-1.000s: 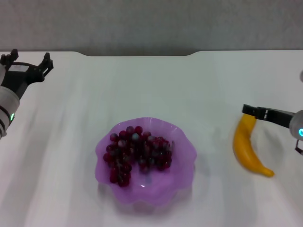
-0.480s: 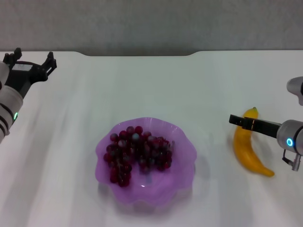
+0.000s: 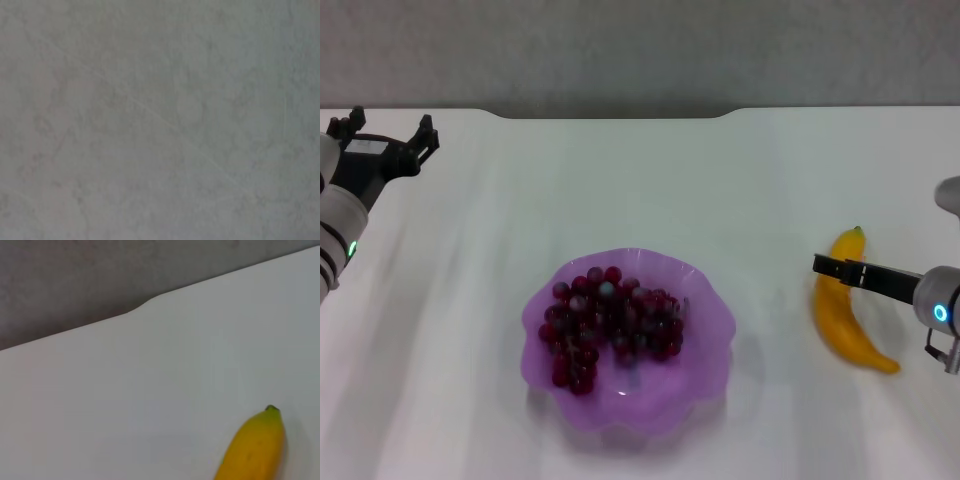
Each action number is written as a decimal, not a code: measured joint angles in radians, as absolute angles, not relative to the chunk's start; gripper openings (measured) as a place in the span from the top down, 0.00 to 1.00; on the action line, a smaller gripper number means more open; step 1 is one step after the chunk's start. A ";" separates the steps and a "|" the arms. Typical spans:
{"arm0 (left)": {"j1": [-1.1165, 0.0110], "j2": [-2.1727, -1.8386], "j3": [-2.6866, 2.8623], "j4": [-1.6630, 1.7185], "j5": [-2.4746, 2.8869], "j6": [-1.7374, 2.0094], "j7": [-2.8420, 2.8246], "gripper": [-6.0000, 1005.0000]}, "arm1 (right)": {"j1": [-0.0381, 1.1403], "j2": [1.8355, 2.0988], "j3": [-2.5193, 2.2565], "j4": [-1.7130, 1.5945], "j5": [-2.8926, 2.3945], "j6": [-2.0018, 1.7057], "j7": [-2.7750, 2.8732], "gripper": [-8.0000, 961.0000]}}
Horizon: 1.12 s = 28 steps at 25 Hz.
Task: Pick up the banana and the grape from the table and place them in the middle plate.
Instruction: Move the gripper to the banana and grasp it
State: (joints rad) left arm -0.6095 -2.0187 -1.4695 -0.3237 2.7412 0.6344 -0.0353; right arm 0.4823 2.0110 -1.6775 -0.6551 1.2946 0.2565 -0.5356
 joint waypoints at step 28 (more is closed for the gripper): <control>-0.617 -2.025 -1.469 -0.333 2.741 0.631 -0.035 0.11 | 0.498 2.017 -1.743 -0.616 1.298 0.235 -0.538 0.10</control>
